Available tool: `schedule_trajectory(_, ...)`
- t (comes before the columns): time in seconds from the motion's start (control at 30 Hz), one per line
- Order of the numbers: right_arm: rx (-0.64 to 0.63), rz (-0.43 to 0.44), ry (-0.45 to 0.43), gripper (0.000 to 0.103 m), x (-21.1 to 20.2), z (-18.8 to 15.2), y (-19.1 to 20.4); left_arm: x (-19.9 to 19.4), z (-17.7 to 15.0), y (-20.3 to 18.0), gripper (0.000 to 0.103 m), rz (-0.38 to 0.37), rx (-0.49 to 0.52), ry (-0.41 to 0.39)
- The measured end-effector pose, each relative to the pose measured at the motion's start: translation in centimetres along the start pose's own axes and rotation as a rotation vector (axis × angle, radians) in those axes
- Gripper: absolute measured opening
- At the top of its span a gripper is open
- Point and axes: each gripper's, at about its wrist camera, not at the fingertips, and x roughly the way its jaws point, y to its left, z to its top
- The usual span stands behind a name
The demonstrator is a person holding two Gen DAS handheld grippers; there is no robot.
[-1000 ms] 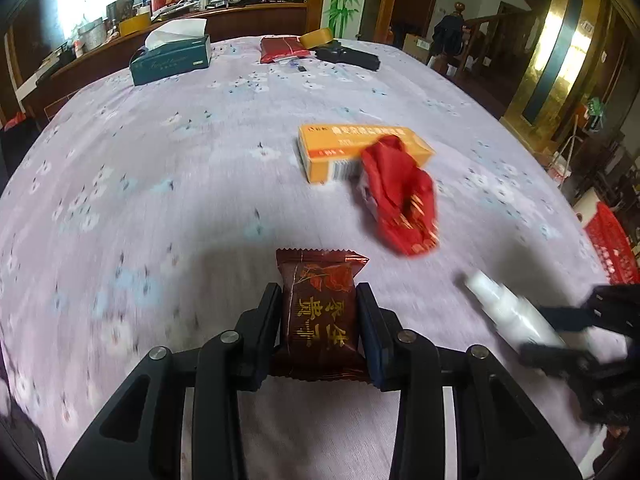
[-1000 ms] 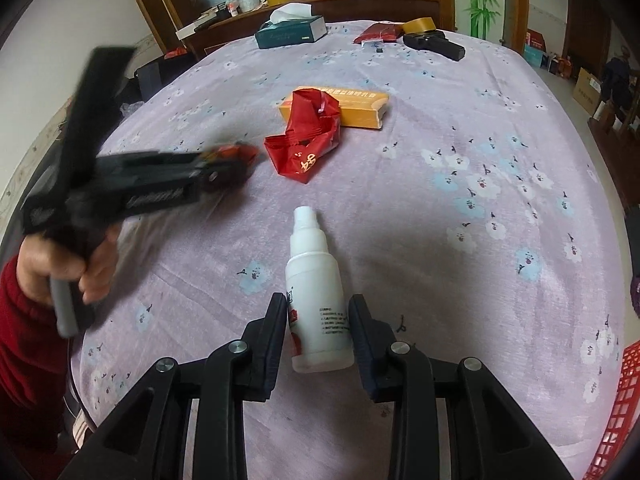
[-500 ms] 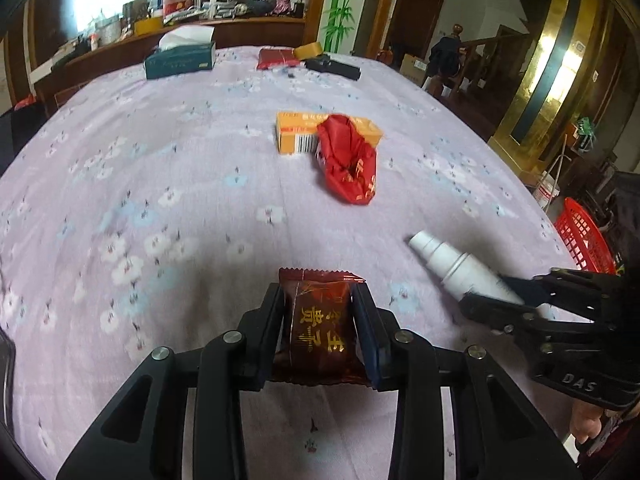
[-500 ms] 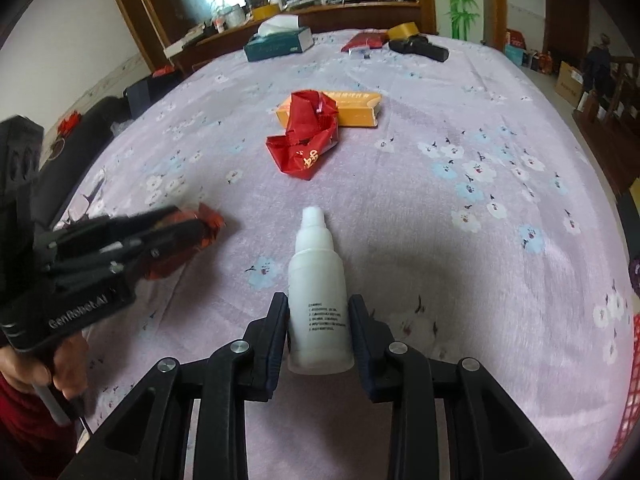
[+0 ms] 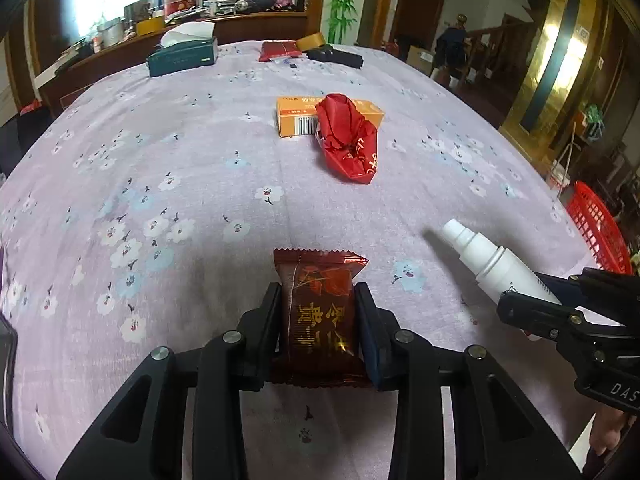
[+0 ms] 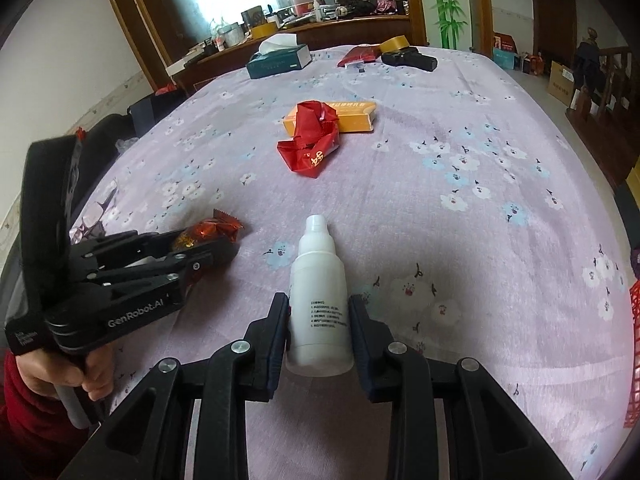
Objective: Collect trash
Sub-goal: 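Hold the candy wrapper and spray bottle raised above the table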
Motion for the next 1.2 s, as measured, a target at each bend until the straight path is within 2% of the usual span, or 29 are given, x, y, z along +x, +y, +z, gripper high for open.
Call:
schedule_trajectory(0.2, 0.027, -0.028, -0.065, 0.032, -1.7, -0.3, -0.3, -2.3, -0.4, -1.2, 0.034, 0.057, -0.015, -0.117)
schedule_trajectory(0.33, 0.038, -0.048, -0.102, 0.032, -2.6, -0.3, -0.3, -3.2, -0.4, -2.4, 0.034, 0.061, -0.014, -0.173)
schedule_trajectory(0.7, 0.071, -0.060, -0.120, 0.032, -3.6, -0.6, -1.1, -3.5, -0.6, -4.0, 0.034, 0.055, 0.016, -0.187)
schedule_trajectory(1.2, 0.071, -0.056, -0.121, 0.032, -3.8, -0.4, -1.0, -4.0, -0.5, -4.5, 0.034, 0.094, 0.044, -0.215)
